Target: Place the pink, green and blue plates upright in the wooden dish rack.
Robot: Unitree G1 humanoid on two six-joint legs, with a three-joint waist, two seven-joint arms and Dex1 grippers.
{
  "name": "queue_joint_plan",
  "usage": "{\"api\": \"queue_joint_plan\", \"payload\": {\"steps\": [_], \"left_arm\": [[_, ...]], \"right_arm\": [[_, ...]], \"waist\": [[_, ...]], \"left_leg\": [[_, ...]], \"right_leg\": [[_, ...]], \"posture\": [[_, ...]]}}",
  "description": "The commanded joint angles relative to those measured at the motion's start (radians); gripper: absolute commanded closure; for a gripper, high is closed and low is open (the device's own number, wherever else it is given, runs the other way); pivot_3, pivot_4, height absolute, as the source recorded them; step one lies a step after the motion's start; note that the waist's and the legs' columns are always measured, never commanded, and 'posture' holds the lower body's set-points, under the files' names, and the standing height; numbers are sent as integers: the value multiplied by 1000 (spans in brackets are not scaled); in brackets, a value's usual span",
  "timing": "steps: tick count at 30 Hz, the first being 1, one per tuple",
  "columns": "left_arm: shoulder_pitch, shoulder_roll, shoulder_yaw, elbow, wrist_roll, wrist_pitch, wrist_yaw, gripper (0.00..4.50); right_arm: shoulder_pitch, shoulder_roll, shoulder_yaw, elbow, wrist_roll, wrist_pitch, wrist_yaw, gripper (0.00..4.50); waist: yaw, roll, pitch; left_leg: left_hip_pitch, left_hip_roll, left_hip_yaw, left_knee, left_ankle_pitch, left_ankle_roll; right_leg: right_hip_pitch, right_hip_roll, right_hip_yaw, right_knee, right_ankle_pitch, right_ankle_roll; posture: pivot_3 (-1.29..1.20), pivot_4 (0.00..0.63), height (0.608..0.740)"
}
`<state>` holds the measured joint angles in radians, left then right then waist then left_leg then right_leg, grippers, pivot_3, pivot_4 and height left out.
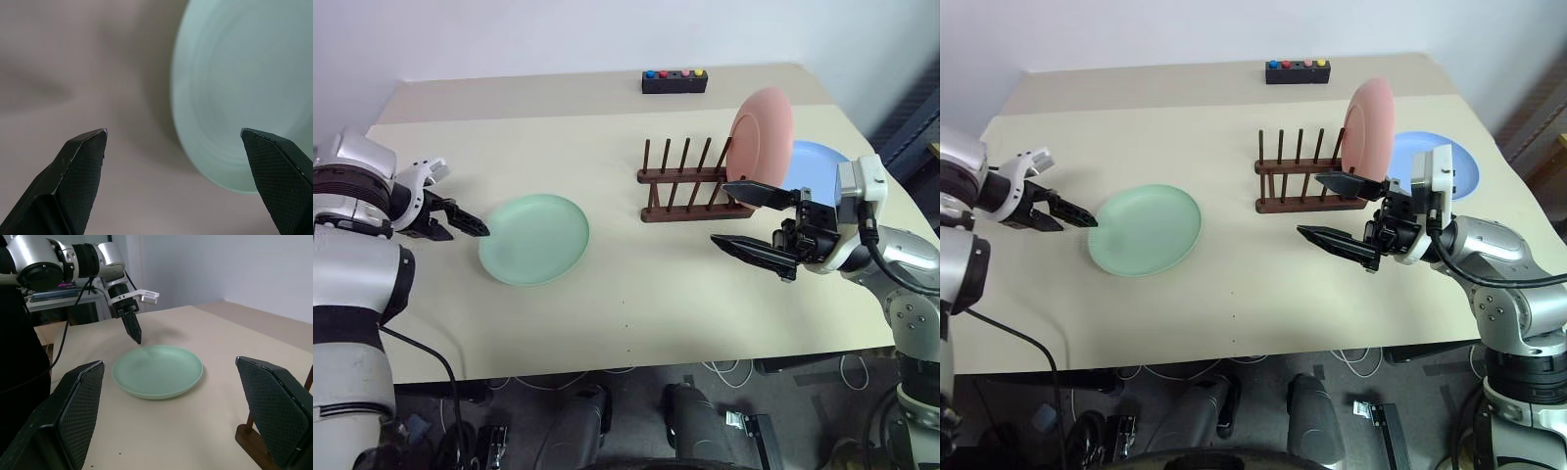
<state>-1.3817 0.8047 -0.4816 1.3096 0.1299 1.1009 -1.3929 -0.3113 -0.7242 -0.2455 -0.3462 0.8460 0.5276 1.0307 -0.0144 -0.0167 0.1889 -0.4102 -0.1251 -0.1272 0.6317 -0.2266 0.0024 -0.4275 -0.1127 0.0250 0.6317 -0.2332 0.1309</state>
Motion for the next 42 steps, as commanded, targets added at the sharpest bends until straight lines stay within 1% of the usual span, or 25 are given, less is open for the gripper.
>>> {"api": "queue_joint_plan", "payload": {"steps": [1, 7, 11, 14, 21, 22, 31, 35, 38, 40, 42], "left_arm": [[0, 0, 37, 8, 20, -12, 19, 0], [17, -27, 103, 6, 22, -38, 101, 0], [38, -48, 123, 6, 25, -29, 113, 0], [44, -55, 158, 7, 15, -25, 155, 841], [55, -75, 192, 6, 15, -5, 191, 4399], [55, -76, 194, 7, 16, -1, 190, 4485], [45, -69, 229, 0, 11, 37, 185, 4485], [16, -49, 294, -34, -53, 60, 118, 4485], [58, -26, 278, -97, -53, 25, 71, 4485], [84, -5, 306, -159, -89, 40, 61, 4485], [87, 15, 409, -210, -167, 99, 95, 4485]], "right_arm": [[-1, -8, -27, -22, 8, -18, 2, 115], [2, -12, -28, -22, 6, -19, 0, 115], [4, -16, -29, -21, 0, -20, -1, 115], [5, -19, -31, -21, -4, -20, -3, 0], [10, -21, -36, -24, -3, -15, -9, 0], [11, -22, -37, -25, -3, -14, -10, 0], [7, -23, -35, -20, -5, -16, -17, 0], [8, -20, -24, -24, -14, -18, -14, 0], [6, -25, -29, -26, -10, -15, -12, 0], [3, -28, -32, -21, -13, -17, -8, 0], [-4, -32, -29, -11, -19, -21, -1, 0]], "waist": [[0, 0, 0], [-1, 0, 0], [-1, 0, 0], [0, -1, 1], [0, -1, 1], [0, -1, 0], [0, -1, 0], [0, -1, 0], [-1, -1, 0], [-2, -1, 0], [-5, -1, 0]], "left_leg": [[0, 0, 0, 0, 0, 0], [0, 0, 0, 0, 0, 0], [0, 0, 0, 0, 0, 0], [0, 0, 0, 1, 0, 0], [0, 0, 0, 1, 0, 0], [0, 0, 0, 1, 0, 0], [0, 0, 0, 1, 0, 0], [0, 0, 0, 1, 0, 0], [0, 0, 0, 1, 0, 0], [0, 0, 0, 1, 0, 0], [0, 0, 0, 1, 0, 0]], "right_leg": [[0, 0, 0, 0, 0, 0], [0, 0, 0, 0, 0, 0], [0, 0, 0, 1, 0, 0], [0, 0, 0, 1, 0, 0], [0, 0, 0, 1, 0, 0], [0, 0, 0, 1, 0, 0], [0, 0, 0, 1, 0, 0], [0, 0, 0, 1, 0, 0], [0, 0, 0, 1, 0, 0], [0, 0, 0, 1, 0, 0], [0, 0, 0, 2, 0, 0]], "posture": [[0, 150, 740], [0, 150, 740], [0, 150, 740], [0, 150, 740], [0, 150, 740], [0, 150, 740], [0, 150, 740], [0, 150, 740], [0, 150, 740], [0, 150, 740], [0, 150, 740]]}}
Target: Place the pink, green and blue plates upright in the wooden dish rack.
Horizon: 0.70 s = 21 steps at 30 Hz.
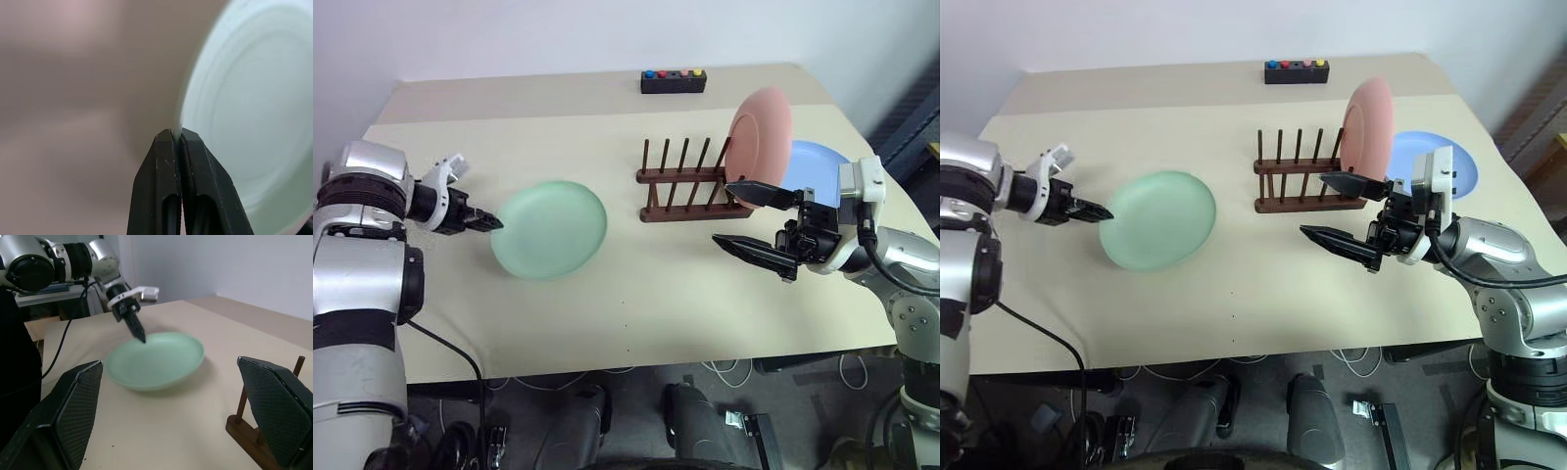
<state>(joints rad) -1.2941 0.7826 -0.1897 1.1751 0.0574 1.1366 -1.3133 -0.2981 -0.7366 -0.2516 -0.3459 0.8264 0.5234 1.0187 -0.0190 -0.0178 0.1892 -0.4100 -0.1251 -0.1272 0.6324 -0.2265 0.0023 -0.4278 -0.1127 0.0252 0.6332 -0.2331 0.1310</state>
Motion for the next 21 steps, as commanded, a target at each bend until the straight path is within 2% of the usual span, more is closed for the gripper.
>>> {"api": "queue_joint_plan", "payload": {"steps": [1, 3, 6, 7, 9, 13, 17, 18, 20, 21], "left_arm": [[7, 44, 163, -107, -129, 87, 31, 4485], [58, 48, 292, -195, -208, 67, 87, 4485], [131, 45, 394, -313, -255, 44, 187, 4485], [148, 34, 463, -348, -295, 48, 221, 4485], [203, -9, 616, -465, -387, 28, 292, 4485], [295, -157, 841, -690, -530, -8, 463, 4485], [353, -321, 919, -885, -628, -33, 618, 4485], [357, -370, 934, -917, -641, -63, 673, 4485], [358, -460, 961, -960, -676, -98, 773, 4485], [374, -497, 929, -999, -670, -138, 793, 4485]], "right_arm": [[-25, -20, -21, -5, 2, -14, 13, 0], [-40, -22, -16, 10, -3, -18, 20, 0], [-67, -21, -14, 37, -9, -19, 24, 0], [-80, -17, -14, 51, -13, -24, 22, 0], [-108, -5, -17, 78, -28, -40, 8, 0], [-127, 14, -5, 95, -76, -80, -16, 0], [-154, 42, 10, 82, -143, -148, -66, 0], [-171, 57, 25, 82, -205, -210, -95, 0], [-199, 90, 33, 54, -212, -223, -138, 0], [-199, 78, 67, 58, -326, -310, -159, 0]], "waist": [[0, 0, 0], [0, 0, 0], [0, 0, 0], [1, 0, 0], [1, 0, 0], [11, 0, 0], [8, -1, -1], [8, -1, -1], [8, -1, -1], [7, -1, -1]], "left_leg": [[0, 0, 0, 0, 0, 0], [0, 0, -1, 0, 0, 0], [0, 0, 0, 0, 0, 0], [0, 0, 0, 0, 0, 0], [0, 0, 0, 0, 1, -1], [0, 0, -1, 1, 3, -5], [0, 0, 0, 2, 3, -6], [0, 0, 0, 2, 3, -6], [0, 0, 0, 2, 4, -7], [0, 0, 0, 2, 4, -7]], "right_leg": [[0, 0, 0, 0, 0, 0], [0, 0, 0, 0, 0, 0], [0, 0, 0, 0, 0, 0], [0, 0, 0, 1, 0, 0], [-1, 0, 0, 1, 0, 0], [0, -1, 0, 1, 0, 0], [1, -1, 0, 0, 0, 0], [1, -1, 0, 0, 0, 0], [0, -1, 0, 1, 0, 0], [0, -1, 0, 1, 0, -1]], "posture": [[0, 150, 740], [0, 150, 740], [0, 150, 740], [0, 150, 740], [0, 150, 740], [0, 150, 740], [0, 150, 740], [0, 150, 740], [0, 150, 740], [0, 150, 740]]}}
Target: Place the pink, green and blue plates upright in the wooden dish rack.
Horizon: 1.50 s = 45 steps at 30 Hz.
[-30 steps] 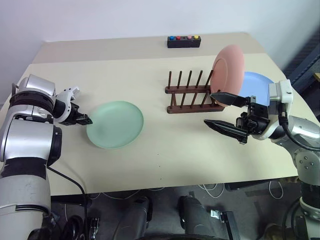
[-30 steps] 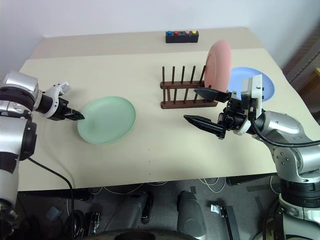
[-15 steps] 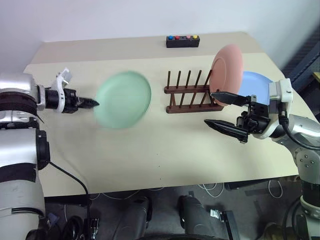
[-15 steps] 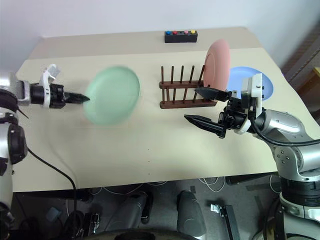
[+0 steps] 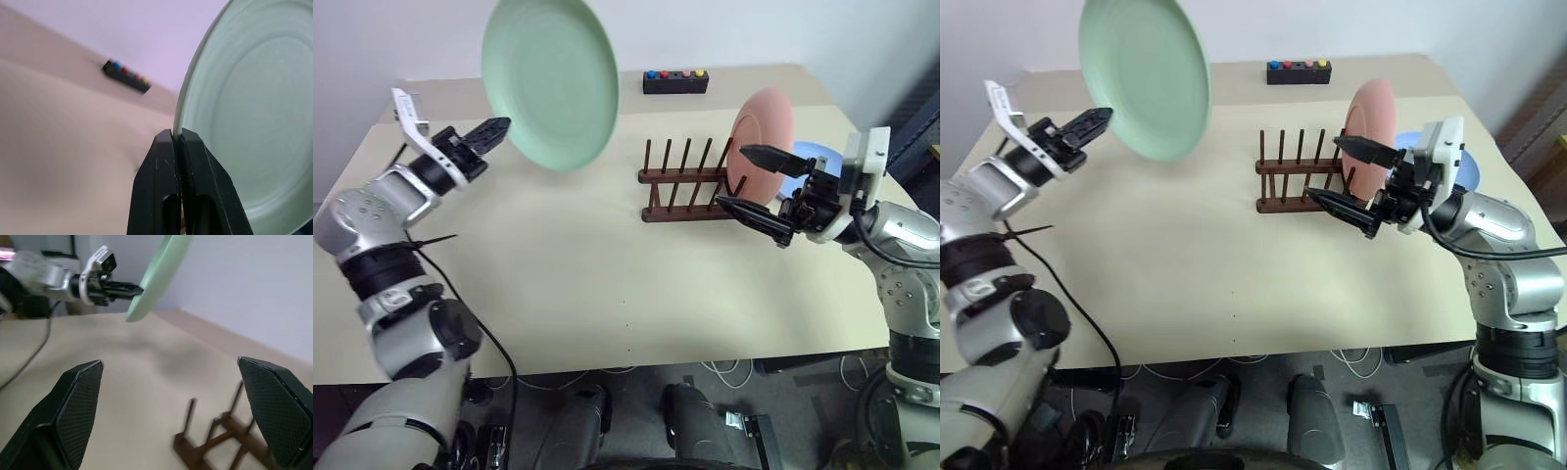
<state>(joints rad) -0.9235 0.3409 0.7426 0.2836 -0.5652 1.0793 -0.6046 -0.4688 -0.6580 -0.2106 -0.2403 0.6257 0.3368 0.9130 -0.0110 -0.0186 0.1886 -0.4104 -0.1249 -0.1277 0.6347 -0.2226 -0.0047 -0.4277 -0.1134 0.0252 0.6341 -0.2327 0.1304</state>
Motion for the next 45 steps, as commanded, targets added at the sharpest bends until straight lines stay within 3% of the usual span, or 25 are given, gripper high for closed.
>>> {"api": "queue_joint_plan", "payload": {"steps": [1, 8, 13, 15, 20, 30, 37, 45], "left_arm": [[17, -84, -34, -138, -37, -115, 107, 4485], [51, -270, -75, -216, -75, -276, 328, 4485], [96, -369, -126, -272, -80, -363, 452, 4485], [105, -396, -133, -266, -108, -367, 483, 4485], [111, -460, -131, -285, -213, -365, 565, 4485], [170, -516, -207, -351, -407, -333, 653, 4485], [217, -491, -336, -378, -440, -260, 654, 4485], [229, -454, -389, -385, -438, -276, 654, 4485]], "right_arm": [[-26, -17, 57, -35, -241, -219, -71, 0], [-33, -115, 154, 19, -647, -595, -135, 0], [-44, -131, 235, -7, -1021, -790, -309, 0], [-53, -116, 265, -2, -1157, -801, -384, 0], [-90, -45, 331, 18, -1312, -726, -446, 0], [-129, 32, 395, 59, -1429, -617, -497, 0], [-166, 64, 433, 97, -1458, -599, -524, 0], [-174, 66, 449, 117, -1475, -591, -540, 0]], "waist": [[-1, 0, 0], [0, -1, -1], [1, -1, -1], [1, -1, -1], [2, -1, -1], [2, -1, -1], [2, -1, -1], [0, -1, -1]], "left_leg": [[0, 0, 0, 0, 0, 0], [0, 0, 2, 0, 1, -1], [0, 0, 2, 0, 1, -1], [0, 0, 3, 0, 1, -2], [0, 0, 3, 0, 1, -2], [0, 0, 2, 1, 1, -2], [0, 0, 2, 1, 1, -2], [1, 0, 2, 0, 2, -3]], "right_leg": [[0, 0, 0, 0, 0, 0], [0, 0, 1, -1, 0, 0], [0, 1, 1, -1, 0, 0], [0, 1, 1, 0, 0, 0], [0, 1, 1, -1, 0, 0], [1, 1, 1, -1, 0, 0], [1, 1, 1, -1, 0, 0], [1, 1, 1, -1, 0, 0]], "posture": [[0, 150, 740], [0, 150, 740], [0, 150, 740], [0, 150, 740], [0, 150, 740], [0, 150, 740], [0, 150, 740], [0, 150, 740]]}}
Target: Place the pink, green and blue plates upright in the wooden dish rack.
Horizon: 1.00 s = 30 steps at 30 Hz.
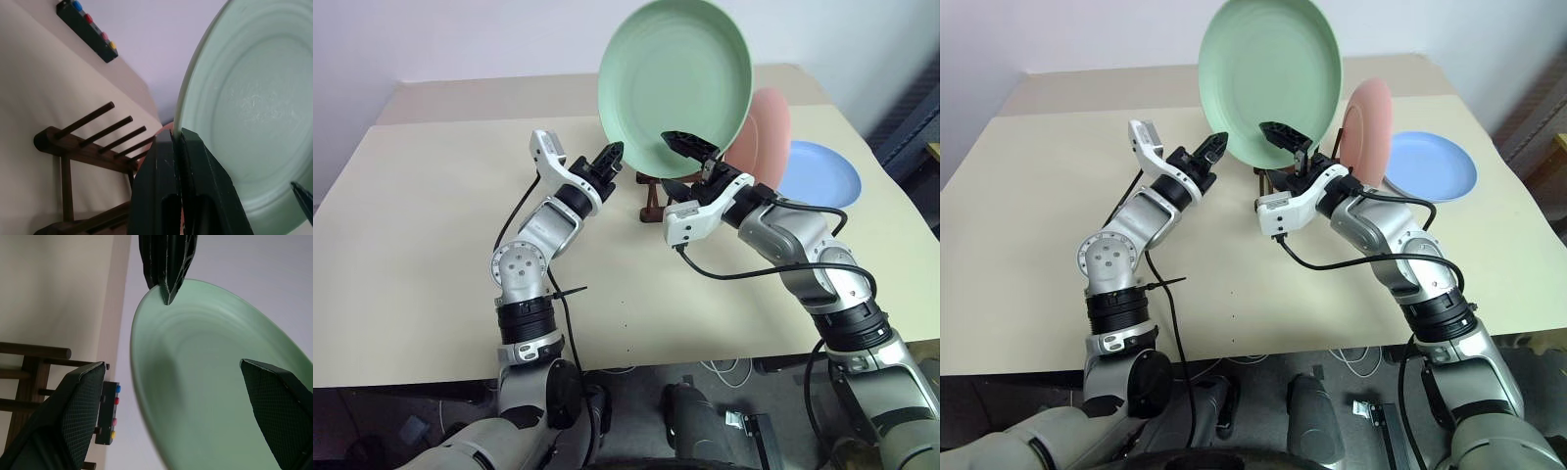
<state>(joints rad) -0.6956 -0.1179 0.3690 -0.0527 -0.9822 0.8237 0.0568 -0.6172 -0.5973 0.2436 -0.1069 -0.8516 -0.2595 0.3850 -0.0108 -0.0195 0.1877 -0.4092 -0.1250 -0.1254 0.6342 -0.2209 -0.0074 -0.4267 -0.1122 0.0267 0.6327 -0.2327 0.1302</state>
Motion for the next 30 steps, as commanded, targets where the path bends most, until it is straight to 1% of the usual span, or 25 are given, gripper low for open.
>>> {"api": "queue_joint_plan", "payload": {"steps": [1, 3, 10, 11, 19, 25, 28, 30], "left_arm": [[2, 10, -18, -50, -17, -24, -7, 4498], [4, 18, -25, -54, -5, -33, -8, 4500], [7, 41, -82, -83, 53, -92, -39, 4500], [8, 43, -88, -85, 54, -95, -44, 4500], [12, 62, -127, -95, 98, -133, -68, 4500], [16, 63, -131, -91, 78, -128, -88, 4500], [19, 65, -133, -93, 73, -127, -97, 3663], [20, 68, -126, -96, 60, -127, -110, 2702]], "right_arm": [[-22, 7, -4, -16, 9, 9, -8, 245], [-17, 9, -2, -18, 17, 13, -4, 829], [-15, 15, 5, -19, 28, 21, 4, 4215], [-15, 15, 7, -17, 32, 22, 7, 4423], [-16, 23, 12, -9, 50, 31, 22, 4423], [-21, 16, 6, -6, 56, 40, 18, 4423], [-24, 13, 4, -1, 57, 41, 13, 4500], [-28, 12, 1, 2, 59, 42, 10, 4500]], "waist": [[0, 0, 0], [0, 0, 0], [1, 0, 0], [1, 0, 0], [0, 0, 0], [1, 0, 0], [1, 0, 0], [1, 0, 0]], "left_leg": [[0, 0, 0, 0, 0, 0], [0, 0, 0, 0, 0, 0], [0, 0, 0, 0, 0, 0], [0, 0, 0, 0, 0, 0], [0, 0, 0, 0, 0, 0], [0, 0, 0, 0, 0, 0], [0, 0, 0, -1, 0, 0], [0, 0, 0, -1, 0, 0]], "right_leg": [[0, 0, 0, 0, 0, 0], [0, 0, 0, 0, 0, 0], [0, 0, 0, 0, 0, 0], [0, 0, 0, 0, 0, 0], [0, 0, 0, 0, 0, 0], [0, 0, 0, 0, 0, 0], [0, 0, 0, 0, 0, 0], [0, 0, 0, -1, 0, 0]], "posture": [[0, 150, 740], [0, 150, 740], [0, 150, 740], [0, 150, 740], [0, 150, 740], [0, 150, 740], [0, 150, 740], [0, 150, 740]]}}
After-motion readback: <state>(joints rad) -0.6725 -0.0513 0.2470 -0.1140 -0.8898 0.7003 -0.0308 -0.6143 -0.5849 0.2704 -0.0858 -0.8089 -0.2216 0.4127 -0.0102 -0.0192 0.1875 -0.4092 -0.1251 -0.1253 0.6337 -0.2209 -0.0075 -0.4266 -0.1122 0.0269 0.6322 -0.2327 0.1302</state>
